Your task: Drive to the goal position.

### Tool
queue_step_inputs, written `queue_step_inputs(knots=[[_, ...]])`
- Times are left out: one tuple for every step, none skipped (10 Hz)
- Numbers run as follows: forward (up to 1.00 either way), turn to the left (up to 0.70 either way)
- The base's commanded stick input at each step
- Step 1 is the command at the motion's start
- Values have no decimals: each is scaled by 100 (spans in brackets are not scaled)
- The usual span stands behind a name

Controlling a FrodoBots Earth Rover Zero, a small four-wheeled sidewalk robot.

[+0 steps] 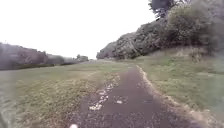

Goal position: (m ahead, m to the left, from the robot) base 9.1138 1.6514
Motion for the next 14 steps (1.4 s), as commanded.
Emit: queue_step_inputs(knots=[[11, 0], [76, 0], [96, 0], [98, 0], [98, 0], [98, 0], [98, 0], [98, 0], [98, 0], [98, 0], [98, 0], [98, -2], [98, -4], [98, -39]])
